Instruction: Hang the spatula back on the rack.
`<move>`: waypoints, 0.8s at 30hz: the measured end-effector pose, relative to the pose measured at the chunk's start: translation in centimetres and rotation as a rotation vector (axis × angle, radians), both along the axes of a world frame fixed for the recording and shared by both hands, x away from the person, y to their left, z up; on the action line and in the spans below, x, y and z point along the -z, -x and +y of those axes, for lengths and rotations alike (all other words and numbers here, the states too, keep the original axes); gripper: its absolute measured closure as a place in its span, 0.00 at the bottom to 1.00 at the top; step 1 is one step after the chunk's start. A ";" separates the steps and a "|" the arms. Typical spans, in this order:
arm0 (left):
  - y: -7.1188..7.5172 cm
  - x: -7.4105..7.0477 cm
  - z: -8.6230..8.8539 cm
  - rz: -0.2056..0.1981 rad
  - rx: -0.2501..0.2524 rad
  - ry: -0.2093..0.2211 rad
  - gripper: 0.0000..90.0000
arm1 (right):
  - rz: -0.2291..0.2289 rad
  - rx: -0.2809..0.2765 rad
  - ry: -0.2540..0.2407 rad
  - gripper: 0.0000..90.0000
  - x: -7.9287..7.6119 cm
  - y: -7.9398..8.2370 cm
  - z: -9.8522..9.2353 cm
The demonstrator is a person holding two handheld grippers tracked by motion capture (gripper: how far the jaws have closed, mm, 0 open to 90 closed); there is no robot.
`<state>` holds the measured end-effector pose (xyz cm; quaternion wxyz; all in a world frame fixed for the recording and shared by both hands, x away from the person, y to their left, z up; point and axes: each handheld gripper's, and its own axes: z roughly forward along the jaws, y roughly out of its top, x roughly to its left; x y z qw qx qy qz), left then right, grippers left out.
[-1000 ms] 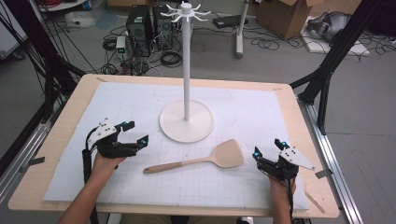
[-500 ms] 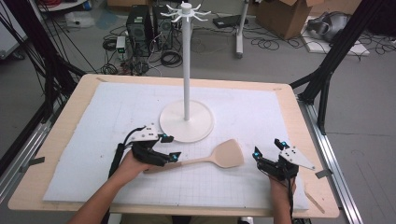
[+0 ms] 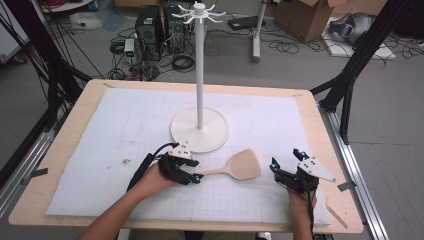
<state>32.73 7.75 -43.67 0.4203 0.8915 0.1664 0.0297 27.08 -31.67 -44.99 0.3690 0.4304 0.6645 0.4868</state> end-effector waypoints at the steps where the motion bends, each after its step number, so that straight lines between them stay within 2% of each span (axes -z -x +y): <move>1: 0.0 0.0 -0.3 -0.003 0.009 -0.014 0.52 | 0.001 0.000 -0.001 0.17 0.0 0.0 0.0; 4: 0.1 0.1 -0.8 -0.007 0.030 -0.040 0.58 | 0.001 -0.001 0.000 0.17 0.0 0.0 0.0; 8: 0.2 0.3 -1.2 -0.036 0.045 -0.083 0.67 | 0.001 -0.002 -0.001 0.17 0.0 0.0 0.0; 12: 0.2 0.3 -1.1 -0.052 0.046 -0.090 0.75 | 0.001 -0.002 0.002 0.17 0.0 0.0 0.0; 13: 0.2 0.2 -1.0 -0.059 0.062 -0.094 0.82 | 0.006 -0.001 -0.001 0.17 0.0 0.0 0.1; 14: 0.3 0.3 -1.1 -0.057 0.066 -0.089 0.84 | 0.006 -0.001 0.001 0.17 0.0 0.0 0.1; 16: 0.4 0.2 -1.1 -0.076 0.080 -0.105 0.84 | 0.006 -0.001 0.001 0.17 0.0 0.0 0.1; 18: 0.3 0.3 -1.1 -0.065 0.086 -0.091 0.85 | 0.002 -0.002 0.006 0.17 0.0 0.0 0.1; 23: -0.1 0.0 -1.2 -0.030 0.097 -0.098 0.86 | 0.002 -0.001 0.007 0.17 0.0 0.0 0.1; 24: -0.1 0.0 -1.1 -0.029 0.095 -0.086 0.86 | 0.001 -0.001 0.006 0.17 0.0 0.0 0.1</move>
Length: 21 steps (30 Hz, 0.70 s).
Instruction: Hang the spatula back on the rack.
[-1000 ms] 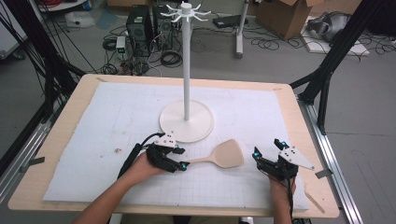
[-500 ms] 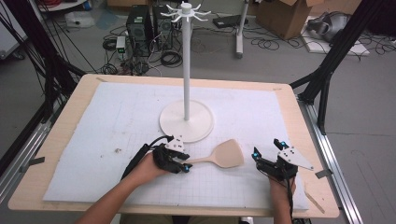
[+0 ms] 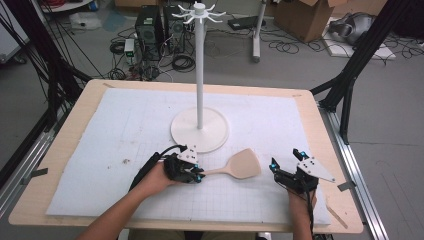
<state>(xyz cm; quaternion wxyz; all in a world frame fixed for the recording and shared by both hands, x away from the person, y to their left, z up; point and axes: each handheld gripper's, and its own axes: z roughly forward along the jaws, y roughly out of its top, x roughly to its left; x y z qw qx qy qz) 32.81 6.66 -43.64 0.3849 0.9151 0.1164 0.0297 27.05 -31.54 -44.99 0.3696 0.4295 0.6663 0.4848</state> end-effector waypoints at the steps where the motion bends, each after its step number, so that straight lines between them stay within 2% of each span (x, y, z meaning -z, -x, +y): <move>1: 0.0 -0.1 0.1 0.000 0.000 0.003 0.86 | 0.000 -0.001 0.002 0.17 0.0 0.0 0.0; 6: 0.1 -0.3 0.3 -0.002 0.003 -0.007 0.86 | -0.002 -0.001 -0.007 0.17 0.0 0.0 -0.1; 13: 0.4 -0.8 0.5 -0.022 0.000 0.039 0.86 | -0.007 -0.001 -0.009 0.17 0.0 0.0 -0.1; 16: 0.4 -1.1 0.8 -0.030 0.003 0.042 0.86 | -0.004 -0.002 -0.011 0.17 -0.1 0.1 -0.1; 18: 0.5 -1.2 0.9 -0.033 -0.001 0.043 0.86 | -0.009 -0.003 -0.019 0.17 -0.1 0.1 -0.2; 19: 0.5 -1.3 0.9 -0.031 -0.003 0.049 0.86 | -0.010 -0.012 -0.040 0.17 -0.1 0.1 -0.3; 20: 0.5 -1.6 1.0 -0.041 0.004 0.039 0.86 | -0.021 -0.029 -0.067 0.17 -0.4 0.3 -0.4; 21: 0.6 -1.8 1.0 -0.049 0.006 0.031 0.86 | -0.021 -0.029 -0.067 0.17 -0.4 0.3 -0.4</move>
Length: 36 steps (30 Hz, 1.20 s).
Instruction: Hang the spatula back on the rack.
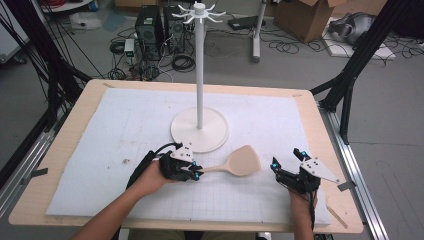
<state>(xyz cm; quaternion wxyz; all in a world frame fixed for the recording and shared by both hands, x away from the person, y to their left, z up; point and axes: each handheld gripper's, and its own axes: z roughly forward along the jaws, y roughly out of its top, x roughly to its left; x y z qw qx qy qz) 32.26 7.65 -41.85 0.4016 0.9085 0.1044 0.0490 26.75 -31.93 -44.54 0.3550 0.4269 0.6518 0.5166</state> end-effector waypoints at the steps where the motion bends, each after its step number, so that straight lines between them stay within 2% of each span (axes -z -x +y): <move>1: 0.0 -0.2 0.0 -0.009 0.003 -0.003 0.86 | -0.010 -0.018 -0.008 0.17 -0.3 0.1 0.0; 4: 0.0 -0.9 0.0 -0.019 0.018 -0.012 0.86 | -0.031 -0.111 -0.028 0.17 -1.7 0.3 0.6; 5: 0.1 -1.2 0.1 -0.024 0.019 -0.018 0.86 | -0.038 -0.172 -0.019 0.17 -2.8 0.3 1.3; 6: 0.1 -1.2 0.0 -0.027 0.018 -0.014 0.86 | -0.038 -0.172 -0.019 0.17 -2.8 0.3 1.3; 7: 0.1 -1.4 0.1 -0.027 0.018 -0.010 0.86 | -0.045 -0.197 -0.010 0.17 -3.2 0.2 1.6; 8: 0.1 -1.6 0.2 -0.027 0.021 -0.017 0.86 | -0.037 -0.258 0.010 0.17 -4.4 0.1 2.6; 9: 0.1 -1.7 0.3 -0.029 0.021 -0.014 0.86 | -0.037 -0.258 0.010 0.17 -4.4 0.1 2.6; 10: 0.1 -1.9 0.4 -0.032 0.023 -0.017 0.86 | -0.033 -0.293 0.021 0.17 -4.9 0.1 3.1; 11: 0.1 -2.1 0.5 -0.034 0.025 -0.019 0.86 | -0.027 -0.357 0.054 0.18 -6.0 -0.1 4.2; 12: 0.1 -2.3 0.7 -0.033 0.025 -0.022 0.86 | -0.027 -0.357 0.054 0.18 -6.0 -0.1 4.2; 15: 0.2 -3.0 1.0 -0.047 0.029 -0.046 0.86 | -0.003 -0.455 0.102 0.19 -7.3 -0.4 6.1; 17: 0.1 -3.3 1.1 -0.050 0.034 -0.056 0.86 | 0.020 -0.544 0.160 0.22 -8.3 -0.7 8.0; 18: 0.2 -3.5 1.2 -0.053 0.037 -0.060 0.86 | 0.020 -0.544 0.160 0.22 -8.3 -0.7 8.0; 19: 0.2 -3.7 1.2 -0.057 0.037 -0.063 0.86 | 0.033 -0.566 0.179 0.22 -8.6 -0.8 8.6; 20: 0.2 -3.7 1.2 -0.056 0.038 -0.065 0.86 | 0.045 -0.615 0.213 0.24 -9.0 -1.1 9.8; 21: 0.3 -3.7 1.3 -0.057 0.040 -0.068 0.86 | 0.045 -0.615 0.213 0.24 -9.0 -1.1 9.8; 22: 0.3 -3.8 1.3 -0.057 0.044 -0.081 0.86 | 0.058 -0.638 0.231 0.25 -9.2 -1.2 10.3; 24: 0.3 -3.7 1.2 -0.056 0.053 -0.088 0.86 | 0.078 -0.681 0.287 0.27 -9.4 -1.5 11.4; 25: 0.3 -3.6 1.2 -0.055 0.058 -0.093 0.86 | 0.102 -0.706 0.319 0.28 -9.5 -1.6 12.0; 26: 0.4 -3.6 1.1 -0.051 0.061 -0.093 0.86 | 0.128 -0.742 0.375 0.29 -9.5 -1.9 12.8; 27: 0.4 -3.5 1.0 -0.053 0.070 -0.101 0.86 | 0.128 -0.742 0.375 0.29 -9.5 -1.9 12.8; 28: 0.5 -3.5 0.9 -0.051 0.073 -0.101 0.86 | 0.162 -0.781 0.418 0.31 -9.4 -2.1 13.7; 29: 0.5 -3.4 0.8 -0.052 0.081 -0.104 0.86 | 0.162 -0.781 0.418 0.31 -9.4 -2.1 13.7; 34: 0.7 -3.3 0.4 -0.048 0.109 -0.110 0.86 | 0.246 -0.860 0.500 0.37 -8.4 -2.9 15.4; 36: 0.9 -3.3 0.2 -0.050 0.116 -0.111 0.86 | 0.259 -0.878 0.516 0.39 -8.2 -3.1 15.6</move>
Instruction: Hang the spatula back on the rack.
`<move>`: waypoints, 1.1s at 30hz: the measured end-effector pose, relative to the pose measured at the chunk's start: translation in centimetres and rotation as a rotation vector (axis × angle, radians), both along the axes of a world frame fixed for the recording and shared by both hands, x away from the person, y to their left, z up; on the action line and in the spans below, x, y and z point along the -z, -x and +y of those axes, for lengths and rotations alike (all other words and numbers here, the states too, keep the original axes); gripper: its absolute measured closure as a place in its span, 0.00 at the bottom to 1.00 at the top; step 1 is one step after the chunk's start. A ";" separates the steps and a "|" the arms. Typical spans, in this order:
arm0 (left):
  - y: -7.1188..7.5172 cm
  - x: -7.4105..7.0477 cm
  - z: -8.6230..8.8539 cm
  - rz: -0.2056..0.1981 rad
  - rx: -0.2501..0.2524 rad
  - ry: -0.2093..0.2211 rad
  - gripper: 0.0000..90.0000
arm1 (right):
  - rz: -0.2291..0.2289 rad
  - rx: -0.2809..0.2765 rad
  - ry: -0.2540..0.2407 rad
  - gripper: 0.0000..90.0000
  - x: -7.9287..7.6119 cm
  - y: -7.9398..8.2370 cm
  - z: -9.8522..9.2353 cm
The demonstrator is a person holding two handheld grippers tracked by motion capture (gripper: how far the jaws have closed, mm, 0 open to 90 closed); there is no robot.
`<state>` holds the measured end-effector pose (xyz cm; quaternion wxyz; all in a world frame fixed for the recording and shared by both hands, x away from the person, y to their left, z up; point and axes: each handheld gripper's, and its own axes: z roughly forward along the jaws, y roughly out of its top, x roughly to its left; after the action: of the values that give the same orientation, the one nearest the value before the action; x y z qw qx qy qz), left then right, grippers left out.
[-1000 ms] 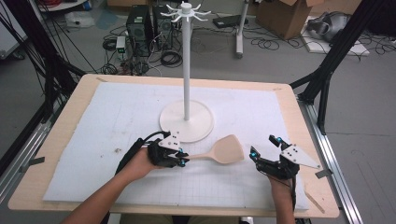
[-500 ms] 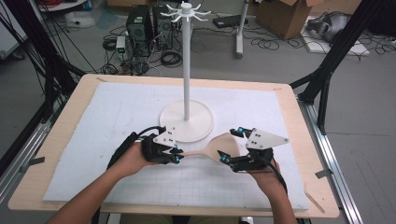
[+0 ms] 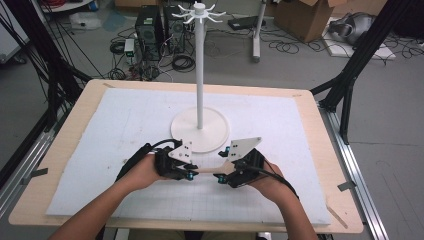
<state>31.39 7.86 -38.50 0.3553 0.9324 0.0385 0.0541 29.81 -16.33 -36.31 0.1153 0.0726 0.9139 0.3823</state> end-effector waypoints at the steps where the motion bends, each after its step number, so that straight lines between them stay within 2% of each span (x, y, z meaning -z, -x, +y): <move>1: 0.0 0.0 0.0 0.002 0.004 0.000 0.86 | 0.010 -0.016 0.022 0.41 0.2 -0.1 0.3; 3: 0.1 -0.1 -0.1 -0.002 0.013 0.004 0.86 | 0.019 -0.038 0.051 0.45 0.6 -0.2 0.7; 4: 0.1 -0.2 -0.1 -0.003 0.016 0.006 0.86 | 0.030 -0.058 0.078 0.50 0.9 -0.4 1.1; 14: 0.6 -0.5 -0.4 -0.010 0.067 0.016 0.86 | 0.037 -0.116 0.172 0.66 1.6 -0.6 2.4; 17: 0.8 -0.5 -0.6 -0.012 0.089 0.012 0.86 | 0.050 -0.143 0.203 0.73 1.8 -0.6 2.9; 18: 0.9 -0.6 -0.7 -0.014 0.099 0.006 0.86 | 0.062 -0.169 0.213 0.81 1.9 -0.6 3.1; 21: 1.0 -0.6 -0.8 -0.014 0.101 -0.001 0.86 | 0.061 -0.183 0.222 0.85 1.9 -0.4 3.2; 24: 1.0 -0.6 -0.7 0.000 0.096 0.013 0.85 | 0.062 -0.188 0.207 0.86 1.7 -0.4 3.0; 25: 0.9 -0.8 -0.7 0.001 0.094 0.021 0.81 | 0.060 -0.187 0.206 0.87 1.6 -0.4 2.9; 27: 0.7 -1.3 -0.3 0.009 0.051 0.085 0.63 | 0.054 -0.166 0.206 0.87 1.6 -0.4 2.8; 28: 0.6 -1.7 0.0 -0.002 0.024 0.113 0.56 | 0.062 -0.162 0.203 0.87 1.7 -0.4 2.6; 30: 0.4 -2.7 0.8 -0.021 -0.031 0.171 0.47 | 0.059 -0.150 0.183 0.87 1.7 -0.4 2.2; 31: 0.2 -3.5 1.8 -0.045 -0.087 0.231 0.43 | 0.051 -0.147 0.170 0.87 1.8 -0.4 2.0; 32: 0.2 -3.5 1.8 -0.045 -0.087 0.231 0.42 | 0.051 -0.147 0.170 0.87 1.8 -0.4 2.0; 33: 0.2 -3.9 2.4 -0.057 -0.116 0.254 0.42 | 0.048 -0.138 0.160 0.87 1.8 -0.4 1.7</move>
<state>31.24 10.25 -34.61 0.4679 0.8741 0.0888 0.0955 30.24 -14.63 -38.07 0.0722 0.0091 0.9469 0.3131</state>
